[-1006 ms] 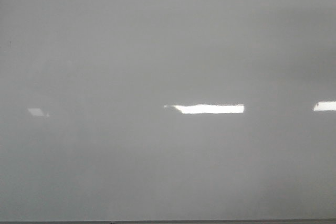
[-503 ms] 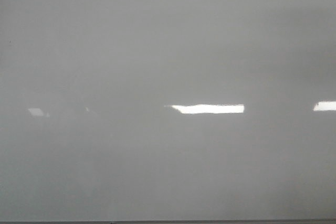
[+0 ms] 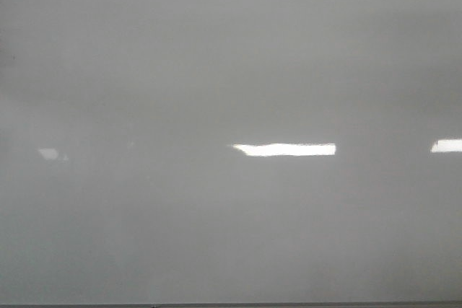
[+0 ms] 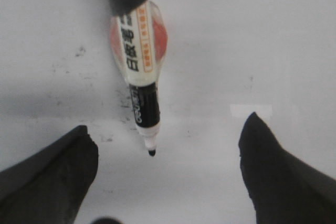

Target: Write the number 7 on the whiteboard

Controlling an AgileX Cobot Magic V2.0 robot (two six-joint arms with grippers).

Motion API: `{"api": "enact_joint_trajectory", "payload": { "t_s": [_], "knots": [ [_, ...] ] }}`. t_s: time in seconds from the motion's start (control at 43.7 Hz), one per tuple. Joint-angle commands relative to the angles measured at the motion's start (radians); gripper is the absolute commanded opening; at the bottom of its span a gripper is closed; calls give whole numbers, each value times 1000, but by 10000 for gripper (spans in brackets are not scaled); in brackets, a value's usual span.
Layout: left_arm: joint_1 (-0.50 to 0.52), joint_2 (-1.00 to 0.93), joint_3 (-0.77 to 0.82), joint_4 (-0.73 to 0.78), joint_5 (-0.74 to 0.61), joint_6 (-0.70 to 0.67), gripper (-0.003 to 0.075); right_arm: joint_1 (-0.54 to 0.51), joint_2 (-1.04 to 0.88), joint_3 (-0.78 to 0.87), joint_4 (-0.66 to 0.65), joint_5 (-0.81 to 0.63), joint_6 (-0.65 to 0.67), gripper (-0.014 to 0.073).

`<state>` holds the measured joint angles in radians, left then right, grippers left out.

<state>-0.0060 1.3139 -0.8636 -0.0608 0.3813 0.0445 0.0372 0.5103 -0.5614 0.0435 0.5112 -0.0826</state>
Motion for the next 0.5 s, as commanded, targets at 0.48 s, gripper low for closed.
{"api": "enact_joint_trajectory", "payload": {
  "t_s": [0.48],
  "knots": [
    [-7, 124, -71, -11, -199, -4, 512, 1, 9, -31, -11, -71, -12, 580]
  ]
}}
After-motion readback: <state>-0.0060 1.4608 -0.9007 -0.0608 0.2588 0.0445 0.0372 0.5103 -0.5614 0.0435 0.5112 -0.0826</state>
